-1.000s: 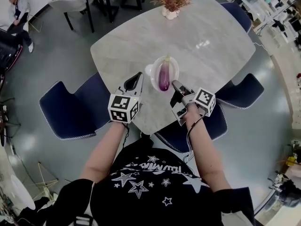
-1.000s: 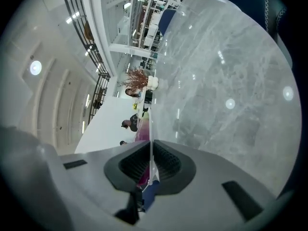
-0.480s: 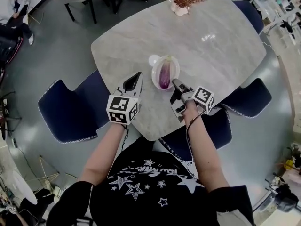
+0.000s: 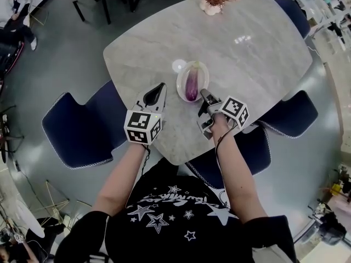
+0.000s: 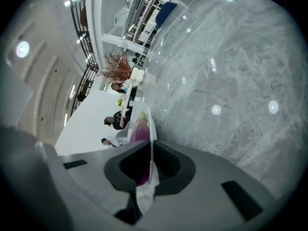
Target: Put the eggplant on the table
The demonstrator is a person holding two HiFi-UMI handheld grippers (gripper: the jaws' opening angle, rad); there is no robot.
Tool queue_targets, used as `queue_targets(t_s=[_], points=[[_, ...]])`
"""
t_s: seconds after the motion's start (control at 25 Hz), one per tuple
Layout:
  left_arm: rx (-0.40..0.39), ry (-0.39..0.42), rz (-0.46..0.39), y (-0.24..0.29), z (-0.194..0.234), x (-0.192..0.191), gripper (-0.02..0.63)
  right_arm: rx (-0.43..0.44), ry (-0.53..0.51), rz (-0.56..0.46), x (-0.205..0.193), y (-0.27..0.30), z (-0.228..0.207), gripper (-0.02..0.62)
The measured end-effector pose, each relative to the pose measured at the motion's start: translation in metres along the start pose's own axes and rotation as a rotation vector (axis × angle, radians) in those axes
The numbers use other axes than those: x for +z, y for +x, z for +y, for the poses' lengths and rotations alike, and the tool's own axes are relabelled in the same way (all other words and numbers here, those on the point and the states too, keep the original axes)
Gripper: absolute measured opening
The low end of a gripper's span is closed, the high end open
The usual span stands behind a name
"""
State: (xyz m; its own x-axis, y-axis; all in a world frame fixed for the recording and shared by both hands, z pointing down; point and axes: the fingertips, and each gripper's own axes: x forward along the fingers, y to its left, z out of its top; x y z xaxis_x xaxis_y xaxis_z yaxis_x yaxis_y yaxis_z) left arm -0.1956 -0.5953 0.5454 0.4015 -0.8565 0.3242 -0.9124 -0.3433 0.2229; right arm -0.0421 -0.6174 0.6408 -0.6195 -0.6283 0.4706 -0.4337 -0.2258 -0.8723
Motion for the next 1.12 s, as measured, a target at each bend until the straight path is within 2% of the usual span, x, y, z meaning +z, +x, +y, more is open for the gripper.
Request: queue_targets(t_s=[0.64, 0.68, 0.72, 0.76, 1.12], points=[[0.015, 0.002, 0.009, -0.008, -0.007, -0.006, 0.008, -0.079, -0.143, 0.0, 0.007, 0.001, -0.006, 0.021], [0.016, 0.001, 0.01, -0.01, -0.008, -0.007, 0.008, -0.069, -0.132, -0.01, 0.008, 0.0, -0.005, 0.038], [0.015, -0.002, 0.011, -0.012, -0.009, -0.008, 0.008, -0.059, -0.118, -0.015, 0.008, -0.001, -0.005, 0.097], [0.014, -0.004, 0.011, -0.014, -0.01, -0.008, 0.008, -0.054, -0.108, -0.011, 0.007, -0.002, -0.006, 0.104], [0.018, 0.003, -0.007, -0.036, -0.029, -0.007, 0.008, -0.066, -0.142, -0.02, 0.005, -0.028, -0.009, 0.103]])
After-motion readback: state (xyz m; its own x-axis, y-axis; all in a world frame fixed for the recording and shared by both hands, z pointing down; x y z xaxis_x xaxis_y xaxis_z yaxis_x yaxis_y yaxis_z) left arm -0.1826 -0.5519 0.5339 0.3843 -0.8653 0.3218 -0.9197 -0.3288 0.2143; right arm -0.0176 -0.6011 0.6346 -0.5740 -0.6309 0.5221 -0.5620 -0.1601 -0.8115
